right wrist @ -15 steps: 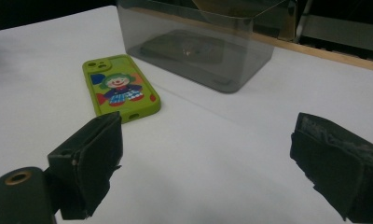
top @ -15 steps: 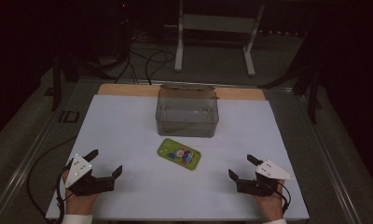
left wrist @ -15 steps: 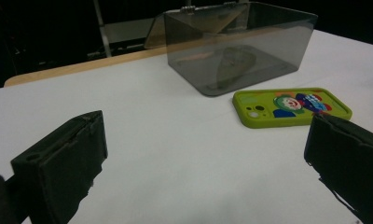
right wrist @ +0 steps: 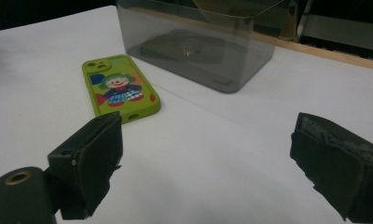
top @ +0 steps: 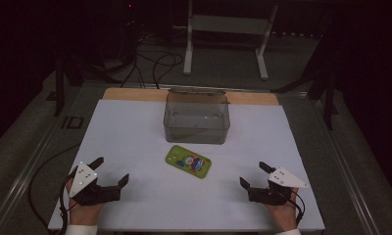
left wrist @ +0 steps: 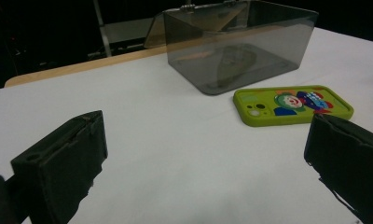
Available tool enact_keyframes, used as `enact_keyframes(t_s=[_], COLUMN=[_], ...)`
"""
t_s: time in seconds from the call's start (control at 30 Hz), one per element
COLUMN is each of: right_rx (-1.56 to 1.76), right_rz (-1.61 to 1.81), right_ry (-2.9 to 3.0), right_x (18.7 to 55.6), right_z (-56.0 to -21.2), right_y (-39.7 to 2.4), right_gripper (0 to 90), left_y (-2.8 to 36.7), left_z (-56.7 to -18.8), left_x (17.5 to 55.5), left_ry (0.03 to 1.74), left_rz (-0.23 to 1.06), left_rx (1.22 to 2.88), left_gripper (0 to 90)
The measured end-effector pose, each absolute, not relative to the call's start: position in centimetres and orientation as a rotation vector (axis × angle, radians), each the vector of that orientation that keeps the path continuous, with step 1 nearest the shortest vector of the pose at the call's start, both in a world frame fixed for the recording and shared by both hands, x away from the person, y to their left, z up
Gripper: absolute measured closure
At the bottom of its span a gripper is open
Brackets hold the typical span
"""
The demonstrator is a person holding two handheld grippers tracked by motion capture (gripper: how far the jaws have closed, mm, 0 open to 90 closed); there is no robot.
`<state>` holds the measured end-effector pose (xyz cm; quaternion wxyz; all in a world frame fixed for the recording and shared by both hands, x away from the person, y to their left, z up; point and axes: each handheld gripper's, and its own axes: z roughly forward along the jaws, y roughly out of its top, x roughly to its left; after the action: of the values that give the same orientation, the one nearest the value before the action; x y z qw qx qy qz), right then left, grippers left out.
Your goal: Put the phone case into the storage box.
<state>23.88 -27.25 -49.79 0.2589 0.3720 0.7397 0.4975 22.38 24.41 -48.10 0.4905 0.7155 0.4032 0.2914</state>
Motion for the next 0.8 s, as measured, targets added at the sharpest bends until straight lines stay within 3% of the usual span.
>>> enact_keyframes(t_s=[0.8], right_rx=[1.046], right_rz=[1.349], right_ry=[1.974], right_x=[24.1], right_z=[-49.9], right_y=[-27.5], right_gripper=[9.3], left_y=[21.9], left_z=[-46.2], left_x=[25.7], left_ry=[0.892], left_rz=[0.635], left_rx=[1.778], left_gripper=[1.3])
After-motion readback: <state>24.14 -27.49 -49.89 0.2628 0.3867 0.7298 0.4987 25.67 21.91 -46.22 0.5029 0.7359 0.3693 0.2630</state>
